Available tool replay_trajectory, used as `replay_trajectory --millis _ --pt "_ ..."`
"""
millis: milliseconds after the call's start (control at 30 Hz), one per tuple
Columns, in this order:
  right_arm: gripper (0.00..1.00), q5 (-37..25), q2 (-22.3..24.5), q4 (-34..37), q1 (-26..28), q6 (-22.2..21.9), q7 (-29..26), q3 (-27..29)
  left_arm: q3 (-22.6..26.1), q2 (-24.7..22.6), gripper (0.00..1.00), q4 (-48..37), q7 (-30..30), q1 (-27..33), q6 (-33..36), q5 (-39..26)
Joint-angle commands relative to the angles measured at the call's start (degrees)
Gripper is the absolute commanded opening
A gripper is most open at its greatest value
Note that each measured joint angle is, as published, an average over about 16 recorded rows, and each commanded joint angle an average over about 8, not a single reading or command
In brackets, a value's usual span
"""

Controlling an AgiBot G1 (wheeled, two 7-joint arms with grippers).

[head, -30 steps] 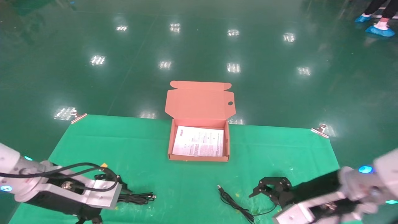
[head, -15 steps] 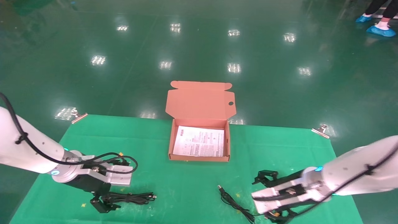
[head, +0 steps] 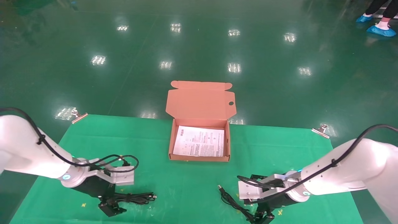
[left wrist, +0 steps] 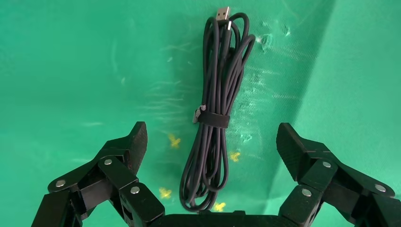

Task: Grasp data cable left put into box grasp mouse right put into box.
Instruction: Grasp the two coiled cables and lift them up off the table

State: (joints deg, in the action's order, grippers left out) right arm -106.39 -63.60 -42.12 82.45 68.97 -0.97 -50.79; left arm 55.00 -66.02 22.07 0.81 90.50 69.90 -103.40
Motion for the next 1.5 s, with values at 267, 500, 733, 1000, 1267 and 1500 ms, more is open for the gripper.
replay_trajectory --millis 267,500,733,1000,1267,1500 --pt "0.84 0.3 -4.99 9.49 0.09 -2.98 2.98 -0.08 -0.04 -4.17 0.8 -11.7 6.68 0.49 -3.96 0.12" --pt "0.02 -0.08 -6.55 13.31 0.01 -4.86 4.3 -0.25 -0.12 -5.8 0.0 -15.93 7.79 0.97 -7.89 -0.31" --pt "0.0 -0.15 -6.5 13.22 0.01 -4.87 4.31 -0.28 -0.18 -5.75 0.0 -15.78 7.75 0.99 -7.96 -0.19" --pt "0.0 -0.04 -6.28 12.62 0.0 -4.54 4.2 -0.24 -0.06 -5.55 0.0 -15.16 7.61 0.93 -7.32 -0.19" --pt "0.0 0.02 -6.19 12.38 0.0 -4.42 4.15 -0.21 -0.03 -5.46 0.0 -14.89 7.55 0.9 -7.02 -0.21" --pt "0.0 0.04 -6.16 12.26 0.0 -4.36 4.13 -0.19 -0.01 -5.43 0.0 -14.77 7.52 0.88 -6.84 -0.21"
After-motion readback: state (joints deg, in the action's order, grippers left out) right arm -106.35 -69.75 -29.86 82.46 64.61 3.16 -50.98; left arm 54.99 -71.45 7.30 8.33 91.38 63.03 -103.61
